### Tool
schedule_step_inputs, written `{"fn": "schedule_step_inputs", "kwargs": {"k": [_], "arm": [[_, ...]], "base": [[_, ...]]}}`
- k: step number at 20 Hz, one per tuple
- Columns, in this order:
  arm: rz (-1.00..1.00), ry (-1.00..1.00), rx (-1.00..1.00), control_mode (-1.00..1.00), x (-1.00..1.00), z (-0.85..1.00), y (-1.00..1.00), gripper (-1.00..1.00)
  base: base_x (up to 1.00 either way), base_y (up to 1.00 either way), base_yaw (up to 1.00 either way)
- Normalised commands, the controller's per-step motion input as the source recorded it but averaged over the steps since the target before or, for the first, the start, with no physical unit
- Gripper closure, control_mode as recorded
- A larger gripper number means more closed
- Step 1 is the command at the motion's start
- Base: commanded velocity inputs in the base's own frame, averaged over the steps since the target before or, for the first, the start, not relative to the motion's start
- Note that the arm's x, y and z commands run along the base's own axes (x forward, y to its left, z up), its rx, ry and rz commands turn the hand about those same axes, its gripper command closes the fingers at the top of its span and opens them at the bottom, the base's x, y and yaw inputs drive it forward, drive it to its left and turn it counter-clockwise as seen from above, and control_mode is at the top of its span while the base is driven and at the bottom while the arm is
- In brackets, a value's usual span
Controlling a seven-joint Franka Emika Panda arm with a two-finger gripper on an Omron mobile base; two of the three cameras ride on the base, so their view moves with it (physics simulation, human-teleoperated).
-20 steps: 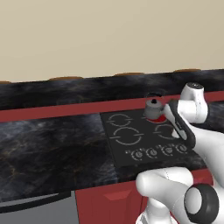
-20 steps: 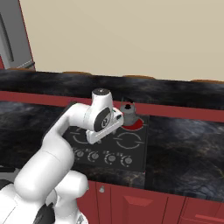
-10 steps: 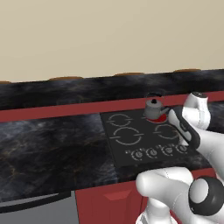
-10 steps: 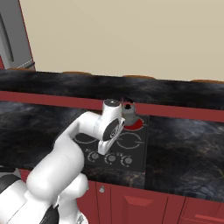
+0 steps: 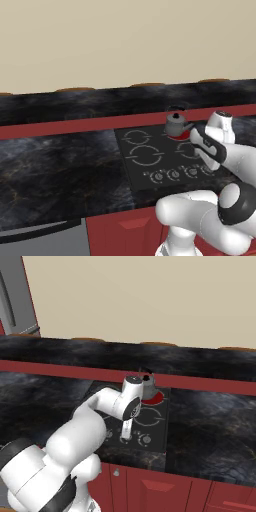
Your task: Lower the heat of the kettle.
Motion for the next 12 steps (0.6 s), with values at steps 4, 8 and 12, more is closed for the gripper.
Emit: {"fn": "schedule_step_inputs", "kwargs": {"k": [4, 8, 12], "arm": [[0.28, 0.00, -0.05, -1.00, 0.00, -0.43, 0.08, -1.00], [0.14, 0.00, -0.01, -1.00, 0.00, -0.28, 0.01, -1.00], [0.04, 0.00, 0.00, -1.00, 0.00, -0.24, 0.07, -1.00]], "base": [[0.00, 0.00, 0.00], [0.00, 0.00, 0.00], [0.00, 0.00, 0.00]]}}
